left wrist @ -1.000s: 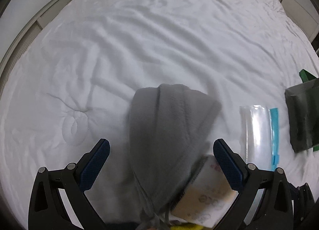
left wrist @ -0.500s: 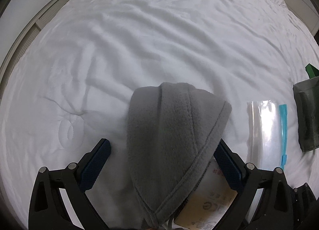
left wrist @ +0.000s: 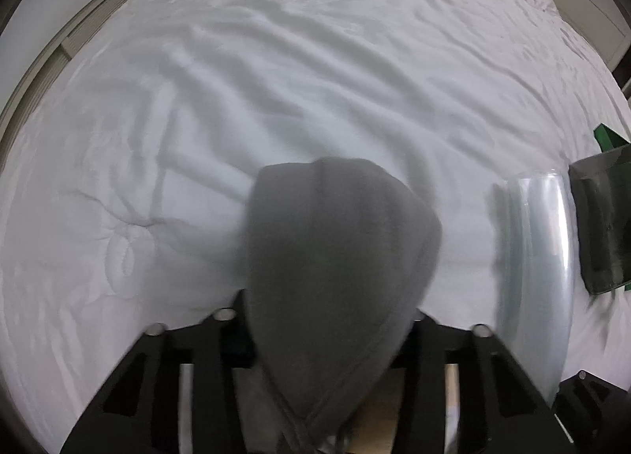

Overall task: Organize soft objects
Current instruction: 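Grasp the grey fleece hat with the left gripper while the right gripper grasps the clear zip bag, then carry the grey hat and clear bag over the green tray with both grippers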

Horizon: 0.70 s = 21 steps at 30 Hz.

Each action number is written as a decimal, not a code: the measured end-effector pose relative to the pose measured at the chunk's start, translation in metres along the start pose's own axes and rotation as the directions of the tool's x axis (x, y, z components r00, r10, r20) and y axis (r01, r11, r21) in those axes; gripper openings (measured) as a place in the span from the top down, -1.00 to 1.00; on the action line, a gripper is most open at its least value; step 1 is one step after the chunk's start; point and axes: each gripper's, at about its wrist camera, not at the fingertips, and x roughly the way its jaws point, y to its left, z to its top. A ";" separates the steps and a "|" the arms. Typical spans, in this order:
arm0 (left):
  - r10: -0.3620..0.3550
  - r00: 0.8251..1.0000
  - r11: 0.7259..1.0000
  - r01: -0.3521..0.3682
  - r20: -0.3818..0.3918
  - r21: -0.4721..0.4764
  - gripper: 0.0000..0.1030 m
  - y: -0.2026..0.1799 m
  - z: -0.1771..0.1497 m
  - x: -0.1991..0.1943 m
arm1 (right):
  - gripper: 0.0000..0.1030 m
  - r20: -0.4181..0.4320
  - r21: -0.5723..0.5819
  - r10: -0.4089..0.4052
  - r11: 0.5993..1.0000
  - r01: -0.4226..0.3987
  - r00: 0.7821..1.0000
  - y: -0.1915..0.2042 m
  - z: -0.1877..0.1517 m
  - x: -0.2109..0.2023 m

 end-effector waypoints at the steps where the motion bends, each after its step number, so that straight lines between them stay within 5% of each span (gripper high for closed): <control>1: -0.006 1.000 1.000 0.006 -0.001 -0.005 0.44 0.002 0.000 0.000 | 0.74 0.001 -0.002 0.002 1.000 -0.002 1.000 0.000 0.000 -0.001; 5: -0.011 1.000 1.000 0.011 0.010 -0.011 0.58 0.008 -0.001 -0.003 | 0.80 0.008 -0.009 0.009 1.000 -0.009 1.000 -0.001 -0.001 -0.004; 21: -0.009 0.993 0.998 0.016 0.117 -0.053 0.61 0.020 -0.003 -0.046 | 0.91 0.084 -0.024 0.005 1.000 -0.003 0.996 -0.005 0.003 -0.044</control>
